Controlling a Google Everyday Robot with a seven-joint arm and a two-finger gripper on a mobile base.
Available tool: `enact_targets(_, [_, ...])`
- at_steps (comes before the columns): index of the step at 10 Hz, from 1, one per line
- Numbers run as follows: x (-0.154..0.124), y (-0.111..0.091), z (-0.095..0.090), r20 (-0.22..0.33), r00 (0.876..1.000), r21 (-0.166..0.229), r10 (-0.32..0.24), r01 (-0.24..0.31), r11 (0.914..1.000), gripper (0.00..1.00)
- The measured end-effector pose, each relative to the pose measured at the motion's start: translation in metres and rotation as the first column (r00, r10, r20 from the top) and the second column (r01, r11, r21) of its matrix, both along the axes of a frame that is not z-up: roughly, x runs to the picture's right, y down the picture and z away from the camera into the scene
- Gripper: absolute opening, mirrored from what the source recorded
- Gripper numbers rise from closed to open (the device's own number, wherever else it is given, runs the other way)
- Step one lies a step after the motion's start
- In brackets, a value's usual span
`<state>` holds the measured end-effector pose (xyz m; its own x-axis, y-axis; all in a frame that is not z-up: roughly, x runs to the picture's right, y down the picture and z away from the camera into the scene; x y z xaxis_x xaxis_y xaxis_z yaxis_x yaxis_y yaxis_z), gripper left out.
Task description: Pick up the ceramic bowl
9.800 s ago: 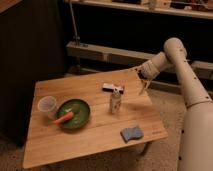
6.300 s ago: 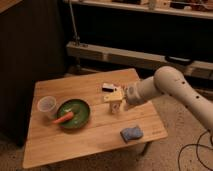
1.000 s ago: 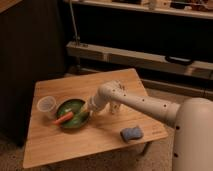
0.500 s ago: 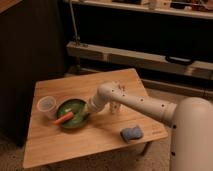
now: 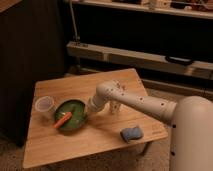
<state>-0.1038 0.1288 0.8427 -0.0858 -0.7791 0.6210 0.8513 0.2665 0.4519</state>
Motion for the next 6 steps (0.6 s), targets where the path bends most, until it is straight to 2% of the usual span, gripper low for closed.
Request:
enact_targets(1, [0.003, -0.011, -0.015, 0.016, 1.000, 0.004, -0.002, 0.002, 1.0000, 0.06])
enact_targets(3, [0.014, -0.042, -0.057, 0.066, 0.998, -0.007, 0.024, -0.023, 0.9997, 0.06])
enact_targets(6, [0.025, -0.077, -0.112, 0.175, 0.983, -0.041, 0.055, -0.049, 0.9980, 0.06])
